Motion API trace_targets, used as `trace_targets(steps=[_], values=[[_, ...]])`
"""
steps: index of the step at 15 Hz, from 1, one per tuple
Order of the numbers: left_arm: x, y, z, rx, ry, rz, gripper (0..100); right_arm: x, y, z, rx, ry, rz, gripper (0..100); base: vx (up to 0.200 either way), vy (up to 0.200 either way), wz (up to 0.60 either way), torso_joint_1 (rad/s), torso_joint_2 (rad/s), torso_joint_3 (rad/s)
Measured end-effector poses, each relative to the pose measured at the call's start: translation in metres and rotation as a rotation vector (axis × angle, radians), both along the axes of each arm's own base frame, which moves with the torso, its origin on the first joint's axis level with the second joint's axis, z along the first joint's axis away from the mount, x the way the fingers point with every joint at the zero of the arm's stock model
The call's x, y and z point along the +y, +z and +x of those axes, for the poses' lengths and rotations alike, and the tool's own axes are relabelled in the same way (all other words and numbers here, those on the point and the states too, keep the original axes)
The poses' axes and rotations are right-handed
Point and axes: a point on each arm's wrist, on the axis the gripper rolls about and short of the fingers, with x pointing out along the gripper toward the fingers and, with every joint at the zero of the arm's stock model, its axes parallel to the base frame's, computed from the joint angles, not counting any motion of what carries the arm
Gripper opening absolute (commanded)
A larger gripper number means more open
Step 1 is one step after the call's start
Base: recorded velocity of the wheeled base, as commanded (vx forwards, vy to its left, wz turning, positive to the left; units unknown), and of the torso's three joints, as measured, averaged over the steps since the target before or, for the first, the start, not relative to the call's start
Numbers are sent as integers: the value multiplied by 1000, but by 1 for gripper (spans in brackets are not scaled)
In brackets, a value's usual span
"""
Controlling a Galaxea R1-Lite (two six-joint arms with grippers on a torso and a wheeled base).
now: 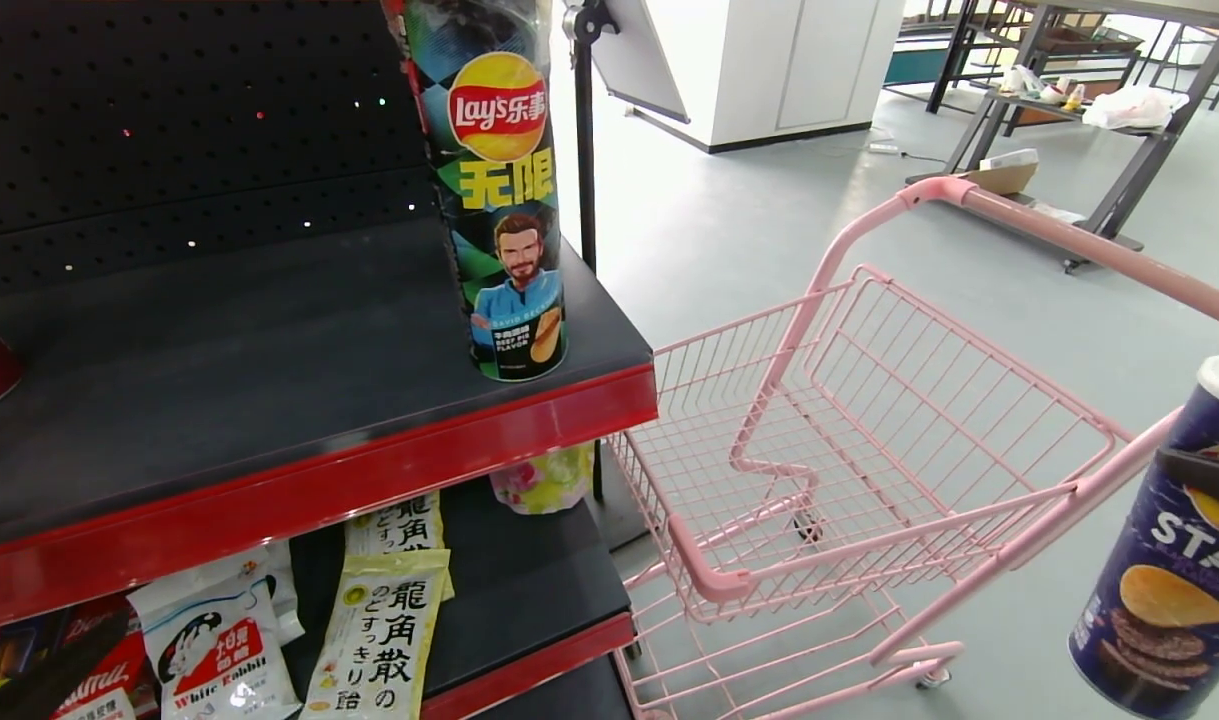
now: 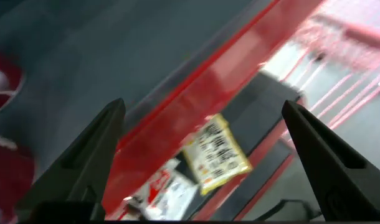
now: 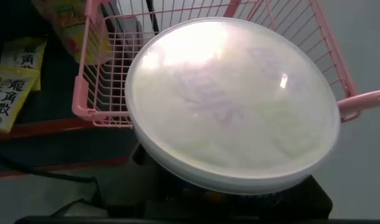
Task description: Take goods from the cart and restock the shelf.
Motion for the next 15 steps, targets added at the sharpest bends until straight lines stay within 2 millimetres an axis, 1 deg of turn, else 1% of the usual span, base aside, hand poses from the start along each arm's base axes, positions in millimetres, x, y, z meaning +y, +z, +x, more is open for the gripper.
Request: trace_targets(steps=[2,9,10,15], values=[[-1,1,6,10,10,16,100,-1,0,-8,-26,14,-19,0,0,0,0,0,0,0],[-2,-1,9,30,12,21,100,-2,-2,-11,-37,21,-35,0,-200,0,0,1,1,3],[-2,-1,9,31,12,21,100,-2,-2,-12,-38,21,-39,0,0,0,0,0,0,0],[-1,-1,8,25,13,22,100,-3,-7,-14,-35,22,-53,0,0,0,600,-1,1,4]])
